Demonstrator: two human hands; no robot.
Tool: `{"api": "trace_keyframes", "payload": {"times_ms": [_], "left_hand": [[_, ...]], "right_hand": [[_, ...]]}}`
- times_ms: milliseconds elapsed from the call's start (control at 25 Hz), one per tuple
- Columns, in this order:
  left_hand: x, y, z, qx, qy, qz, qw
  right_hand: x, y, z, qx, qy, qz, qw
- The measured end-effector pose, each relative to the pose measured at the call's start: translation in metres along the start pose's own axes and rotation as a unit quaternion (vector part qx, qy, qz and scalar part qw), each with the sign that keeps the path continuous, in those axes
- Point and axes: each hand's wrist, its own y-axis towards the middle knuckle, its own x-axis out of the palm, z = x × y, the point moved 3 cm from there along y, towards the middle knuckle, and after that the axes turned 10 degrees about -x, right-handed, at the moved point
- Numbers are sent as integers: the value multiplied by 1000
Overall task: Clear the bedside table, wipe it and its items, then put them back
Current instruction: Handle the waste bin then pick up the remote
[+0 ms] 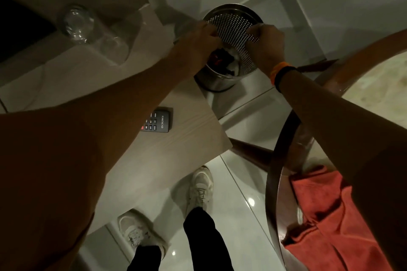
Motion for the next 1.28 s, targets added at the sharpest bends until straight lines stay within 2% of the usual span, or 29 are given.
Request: {"api": "trace_keyframes", "payload": {"times_ms": [160, 400, 560, 680, 880, 960, 1280], "left_hand": [[-2, -34, -17, 12, -36, 82, 996], [-14, -130, -58, -80, -82, 128, 985], [-20, -207, -91, -162, -99, 141, 972], [-17, -252, -112, -199, -101, 118, 968], [8, -292, -130, -154, -63, 63, 984], [13, -298, -130, -161, -56, 86, 982], [12, -320, -129, -188, -30, 127, 973]], "right_hand": [[10, -14, -17, -46, 17, 2, 999], [41, -69, -85, -176, 14, -22, 984], [70, -124, -136, -260, 18, -99, 960], [91, -150, -160, -292, 4, -147, 945], [123, -176, -177, -326, -85, -172, 926], [127, -179, -181, -335, -101, -159, 923], [134, -196, -197, -382, -45, -180, 905]]}}
